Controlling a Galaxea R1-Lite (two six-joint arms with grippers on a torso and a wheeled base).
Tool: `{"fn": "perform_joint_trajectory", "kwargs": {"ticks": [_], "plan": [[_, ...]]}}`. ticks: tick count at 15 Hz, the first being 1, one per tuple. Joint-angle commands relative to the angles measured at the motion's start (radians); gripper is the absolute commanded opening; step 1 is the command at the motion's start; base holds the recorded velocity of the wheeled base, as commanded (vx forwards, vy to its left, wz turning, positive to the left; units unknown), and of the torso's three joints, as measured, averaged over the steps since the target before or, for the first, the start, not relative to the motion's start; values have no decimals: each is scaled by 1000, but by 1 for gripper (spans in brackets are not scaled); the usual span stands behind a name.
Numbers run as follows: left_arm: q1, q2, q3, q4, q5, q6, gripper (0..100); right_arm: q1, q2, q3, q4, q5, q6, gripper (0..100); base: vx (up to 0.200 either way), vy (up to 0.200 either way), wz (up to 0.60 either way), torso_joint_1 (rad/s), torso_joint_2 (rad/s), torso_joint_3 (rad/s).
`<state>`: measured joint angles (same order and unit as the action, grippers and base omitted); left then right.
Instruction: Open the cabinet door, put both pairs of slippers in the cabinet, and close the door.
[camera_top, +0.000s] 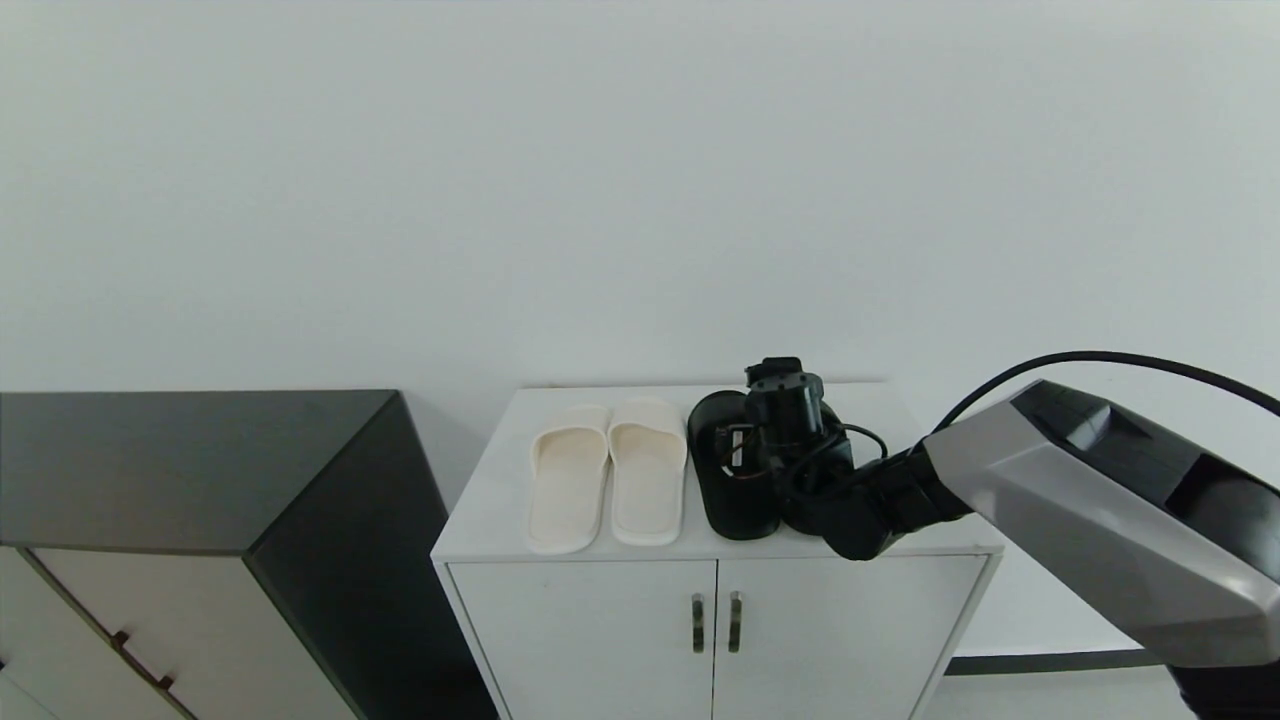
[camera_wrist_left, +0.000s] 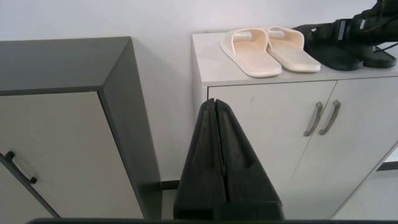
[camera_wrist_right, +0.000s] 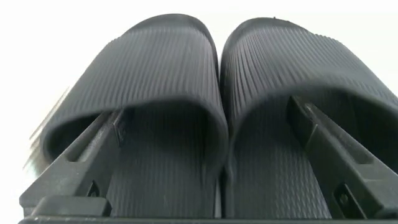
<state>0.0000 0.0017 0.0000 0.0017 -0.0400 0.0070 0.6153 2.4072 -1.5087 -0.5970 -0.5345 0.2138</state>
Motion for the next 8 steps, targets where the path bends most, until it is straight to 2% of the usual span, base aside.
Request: {"fn": "perform_joint_trajectory", "kwargs": {"ticks": [1,2,8], "plan": [[0,1,0,0,0,-1,0,-8,43,-48,-1,-1,-21,100,0,0,0,0,0,0],[0,1,0,0,0,-1,0,-19,62,-76,-3,-1,-34,0,0,0,0,0,0,0],[0,1,0,0,0,-1,0,-22,66,-80,-9,-12,-33,0,0,0,0,0,0,0]]}}
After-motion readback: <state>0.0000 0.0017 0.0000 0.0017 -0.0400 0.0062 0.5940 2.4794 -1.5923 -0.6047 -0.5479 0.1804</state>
